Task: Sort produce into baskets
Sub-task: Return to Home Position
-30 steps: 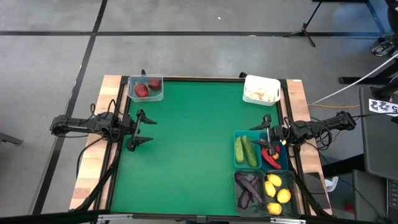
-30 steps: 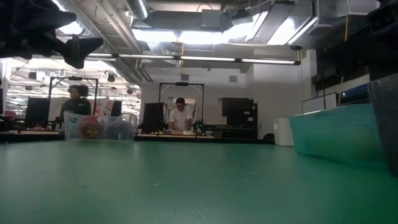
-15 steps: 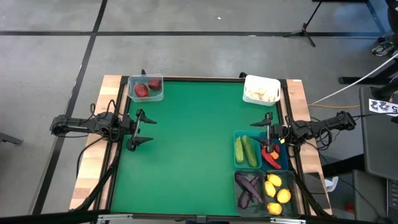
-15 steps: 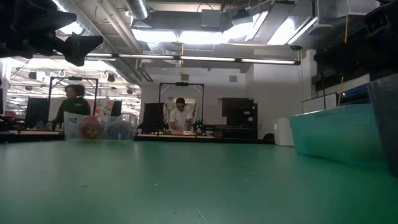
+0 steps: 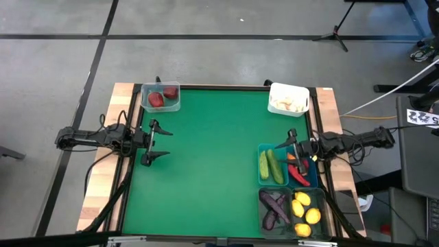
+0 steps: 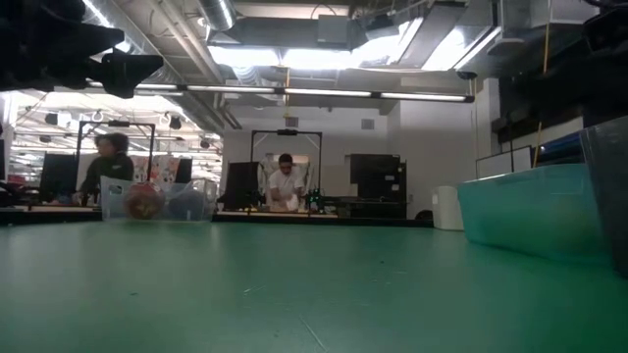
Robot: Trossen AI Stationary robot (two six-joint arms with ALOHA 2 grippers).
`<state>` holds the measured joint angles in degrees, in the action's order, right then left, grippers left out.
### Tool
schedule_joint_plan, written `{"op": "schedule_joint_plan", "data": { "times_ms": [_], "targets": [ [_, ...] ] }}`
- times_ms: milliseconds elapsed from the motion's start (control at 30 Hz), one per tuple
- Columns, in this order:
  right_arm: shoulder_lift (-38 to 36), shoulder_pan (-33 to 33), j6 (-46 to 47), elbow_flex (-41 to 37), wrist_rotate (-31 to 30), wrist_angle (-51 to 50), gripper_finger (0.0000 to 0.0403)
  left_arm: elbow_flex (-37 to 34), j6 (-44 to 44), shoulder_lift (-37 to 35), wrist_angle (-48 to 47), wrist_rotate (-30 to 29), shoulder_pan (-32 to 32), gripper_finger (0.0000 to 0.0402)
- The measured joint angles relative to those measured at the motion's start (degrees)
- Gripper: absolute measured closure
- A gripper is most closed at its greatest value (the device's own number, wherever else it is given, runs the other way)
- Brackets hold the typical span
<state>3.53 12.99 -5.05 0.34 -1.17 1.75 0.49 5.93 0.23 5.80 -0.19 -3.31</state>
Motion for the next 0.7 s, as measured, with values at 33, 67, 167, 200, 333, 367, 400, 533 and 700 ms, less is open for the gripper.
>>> {"op": "schedule_joint_plan", "data": {
  "times_ms": [33,67,167,200,333,367,400,533,700],
  "targets": [
    [0.00,-1.75,-0.29,0.00,1.81,-0.14,0.0150,0.00,0.00,0.00,0.00,-0.06,-0.02,0.0057],
    [0.00,-3.57,-0.66,0.00,3.57,0.09,0.0150,0.00,-0.02,0.02,0.02,-0.05,-0.02,0.0057],
    [0.00,-8.98,-0.78,0.00,7.70,0.64,0.0150,0.00,-0.02,0.02,0.02,-0.06,-0.02,0.0057],
    [0.00,-10.37,-0.56,0.00,8.37,0.62,0.0150,0.00,-0.04,0.01,0.00,-0.06,-0.02,0.0057],
    [0.00,-14.37,-0.16,0.00,9.37,0.68,0.0150,0.00,-0.05,0.02,-0.03,-0.06,-0.02,0.0057],
    [0.00,-14.82,-0.17,0.00,9.38,0.67,0.0150,0.00,-0.07,0.00,-0.22,-0.06,-0.02,0.0057],
    [0.00,-15.10,-0.27,0.00,9.42,0.67,0.0150,0.02,-0.07,0.00,-0.57,-0.06,-0.02,0.0057],
    [0.00,-15.27,-0.26,0.00,9.31,0.63,0.0150,0.02,-0.08,0.00,-1.53,-0.06,-0.02,0.0057],
    [0.00,-15.27,7.49,0.00,9.11,0.58,0.0150,0.04,-0.15,0.00,-4.29,-0.06,-0.02,0.0057]
  ]
}}
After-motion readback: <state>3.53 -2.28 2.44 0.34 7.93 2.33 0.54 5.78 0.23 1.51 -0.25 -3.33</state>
